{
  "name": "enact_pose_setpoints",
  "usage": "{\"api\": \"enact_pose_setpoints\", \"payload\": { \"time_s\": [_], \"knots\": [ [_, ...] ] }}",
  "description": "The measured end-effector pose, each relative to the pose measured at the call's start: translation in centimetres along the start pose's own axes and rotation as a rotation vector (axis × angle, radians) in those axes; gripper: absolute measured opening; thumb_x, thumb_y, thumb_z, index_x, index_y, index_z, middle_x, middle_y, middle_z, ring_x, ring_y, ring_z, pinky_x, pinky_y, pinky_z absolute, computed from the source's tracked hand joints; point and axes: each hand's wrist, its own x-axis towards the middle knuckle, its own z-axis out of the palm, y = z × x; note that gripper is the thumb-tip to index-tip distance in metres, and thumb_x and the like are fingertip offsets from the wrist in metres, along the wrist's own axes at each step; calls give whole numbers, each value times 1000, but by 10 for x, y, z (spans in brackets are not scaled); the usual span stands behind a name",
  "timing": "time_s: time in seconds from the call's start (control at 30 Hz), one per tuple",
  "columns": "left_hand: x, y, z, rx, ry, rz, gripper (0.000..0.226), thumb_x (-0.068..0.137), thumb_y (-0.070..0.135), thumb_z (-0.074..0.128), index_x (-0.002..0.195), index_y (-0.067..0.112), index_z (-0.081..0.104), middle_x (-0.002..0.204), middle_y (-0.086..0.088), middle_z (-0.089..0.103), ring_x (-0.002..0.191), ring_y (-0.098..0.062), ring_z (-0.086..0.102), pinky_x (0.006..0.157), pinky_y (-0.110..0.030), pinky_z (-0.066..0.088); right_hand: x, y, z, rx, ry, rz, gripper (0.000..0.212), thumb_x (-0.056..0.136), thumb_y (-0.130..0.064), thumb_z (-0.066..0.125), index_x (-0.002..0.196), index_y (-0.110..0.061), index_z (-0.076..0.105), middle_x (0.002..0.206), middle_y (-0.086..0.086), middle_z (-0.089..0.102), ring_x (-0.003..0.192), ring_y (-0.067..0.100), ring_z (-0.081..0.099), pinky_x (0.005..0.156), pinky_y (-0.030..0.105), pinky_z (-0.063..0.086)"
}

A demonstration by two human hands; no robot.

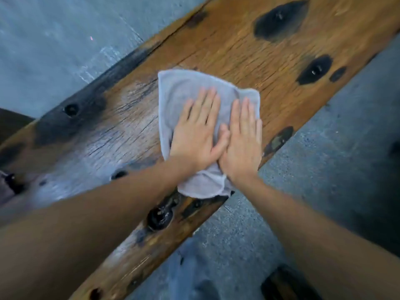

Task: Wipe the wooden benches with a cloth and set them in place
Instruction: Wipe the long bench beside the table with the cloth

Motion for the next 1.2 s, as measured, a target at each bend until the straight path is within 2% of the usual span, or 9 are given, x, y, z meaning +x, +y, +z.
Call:
{"api": "enact_pose_setpoints", "payload": {
  "time_s": [0.2, 0.3, 0.4, 0.47, 0.57, 0.63, 0.83, 1.03, 1.2],
  "knots": [
    [-149, 0, 19, -83, -14, -60, 59, 104, 34, 18, 160, 16, 17, 168, 1, 11, 156, -14, 9, 125, -38, 16, -133, -54, 32, -20, -31, 220, 78, 98, -28, 56, 160, -5, 15, 169, 14, 7, 157, 26, 6, 126, 45, 8],
    [-143, -10, 12, -37, -46, 2, 61, 102, 37, 19, 160, 16, 14, 168, 1, 8, 156, -14, 3, 126, -38, 11, -133, -60, 31, -3, -70, 243, 77, 100, -34, 43, 160, -5, 5, 169, 14, -6, 157, 26, -5, 126, 45, 4],
    [-113, -15, 11, 16, -63, 39, 66, 101, 38, 23, 161, 15, 9, 169, -2, 6, 157, -16, 0, 126, -42, 13, -112, -55, 29, 11, -11, 265, 75, 100, -43, 29, 160, -4, 9, 169, 16, 0, 157, 27, -2, 126, 46, 6],
    [-105, -18, 13, 44, -70, 69, 68, 100, 40, 22, 161, 12, 8, 169, -5, 5, 157, -20, 2, 125, -43, 14, -100, -50, 28, -43, -21, 218, 76, 98, -46, 28, 160, -5, 11, 168, 19, 2, 157, 30, 1, 125, 48, 8],
    [-96, -18, 13, 66, -98, 128, 75, 100, 52, 15, 159, 6, 11, 169, -11, 7, 157, -26, 6, 124, -44, 12, -75, -26, 16, -94, -56, -104, 80, 94, -47, 34, 161, -9, 11, 168, 18, 4, 157, 30, 3, 124, 48, 13],
    [-63, -14, 9, 73, -104, 149, 83, 99, 60, 12, 158, 1, 13, 168, -16, 7, 157, -28, 3, 124, -44, 10, -35, -4, 4, -93, -69, -280, 79, 95, -46, 34, 162, -12, 9, 170, 10, 2, 157, 22, 1, 125, 46, 16],
    [131, 19, -3, 15, 23, 77, 90, 95, 64, 13, 157, -2, 14, 166, -20, 9, 157, -29, 1, 127, -39, 0, 159, 64, -29, -171, -3, -326, 72, 99, -49, 21, 162, -16, 10, 170, 0, 5, 157, 13, 3, 128, 41, 10],
    [339, 49, -15, 62, 93, -107, 90, 93, 66, 18, 159, 4, 11, 168, -14, 9, 157, -27, 2, 127, -43, 2, 352, 112, -62, -104, 29, -199, 66, 100, -48, 17, 162, -26, 10, 170, -8, 4, 156, 8, -1, 127, 45, -1],
    [430, 59, -22, 41, 106, -174, 84, 96, 65, 25, 159, 10, 18, 166, -10, 21, 153, -27, 22, 123, -45, 19, 421, 128, -83, -68, 9, -94, 64, 103, -49, 20, 162, -27, 5, 170, -6, -2, 157, 11, -3, 127, 48, -4]
  ]
}}
